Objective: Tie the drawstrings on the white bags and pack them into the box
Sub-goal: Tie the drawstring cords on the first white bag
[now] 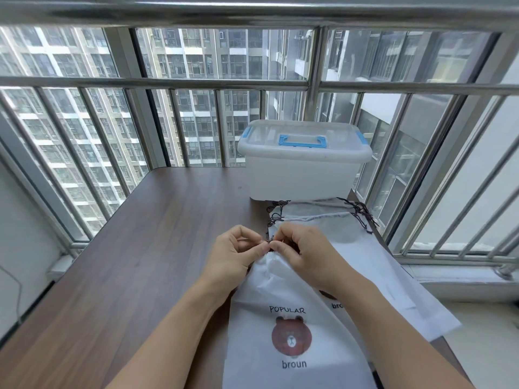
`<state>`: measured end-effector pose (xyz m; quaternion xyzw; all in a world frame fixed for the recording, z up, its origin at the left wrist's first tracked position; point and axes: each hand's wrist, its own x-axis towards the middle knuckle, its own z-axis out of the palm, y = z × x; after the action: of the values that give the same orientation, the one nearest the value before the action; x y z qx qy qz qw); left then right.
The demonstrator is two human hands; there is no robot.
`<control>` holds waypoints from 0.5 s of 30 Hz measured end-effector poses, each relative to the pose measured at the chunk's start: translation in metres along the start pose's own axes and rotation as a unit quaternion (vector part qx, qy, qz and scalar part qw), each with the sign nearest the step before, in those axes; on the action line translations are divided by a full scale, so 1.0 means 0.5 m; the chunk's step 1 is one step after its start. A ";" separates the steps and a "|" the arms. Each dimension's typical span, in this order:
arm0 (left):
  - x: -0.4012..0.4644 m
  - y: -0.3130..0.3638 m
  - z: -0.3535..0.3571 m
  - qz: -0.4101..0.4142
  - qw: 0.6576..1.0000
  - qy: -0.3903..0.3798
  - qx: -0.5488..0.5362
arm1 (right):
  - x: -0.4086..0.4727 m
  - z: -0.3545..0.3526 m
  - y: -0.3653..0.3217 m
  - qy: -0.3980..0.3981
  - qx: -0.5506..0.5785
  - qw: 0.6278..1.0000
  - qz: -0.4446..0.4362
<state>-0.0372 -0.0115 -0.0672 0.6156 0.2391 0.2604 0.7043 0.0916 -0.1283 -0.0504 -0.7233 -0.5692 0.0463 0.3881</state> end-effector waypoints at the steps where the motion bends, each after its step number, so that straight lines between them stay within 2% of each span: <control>1: 0.001 0.001 -0.001 0.007 1.000 -0.003 0.005 | 0.000 0.002 0.001 0.000 0.001 1.000 -0.005; 5: 0.004 0.000 -0.011 0.054 0.993 -0.066 0.080 | -0.001 0.006 0.005 -0.008 0.013 1.000 -0.018; 9: 0.005 -0.002 -0.014 0.053 0.988 -0.052 0.137 | 0.000 0.002 0.006 0.000 -0.005 1.000 -0.028; 15: 0.004 -0.001 -0.009 -0.019 0.997 -0.029 0.063 | 0.000 0.003 0.009 0.040 -0.027 0.999 -0.020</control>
<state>-0.0388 -0.0068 -0.0681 0.6613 0.2463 0.2134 0.6757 0.0944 -0.1278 -0.0540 -0.7233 -0.5686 -0.0062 0.3918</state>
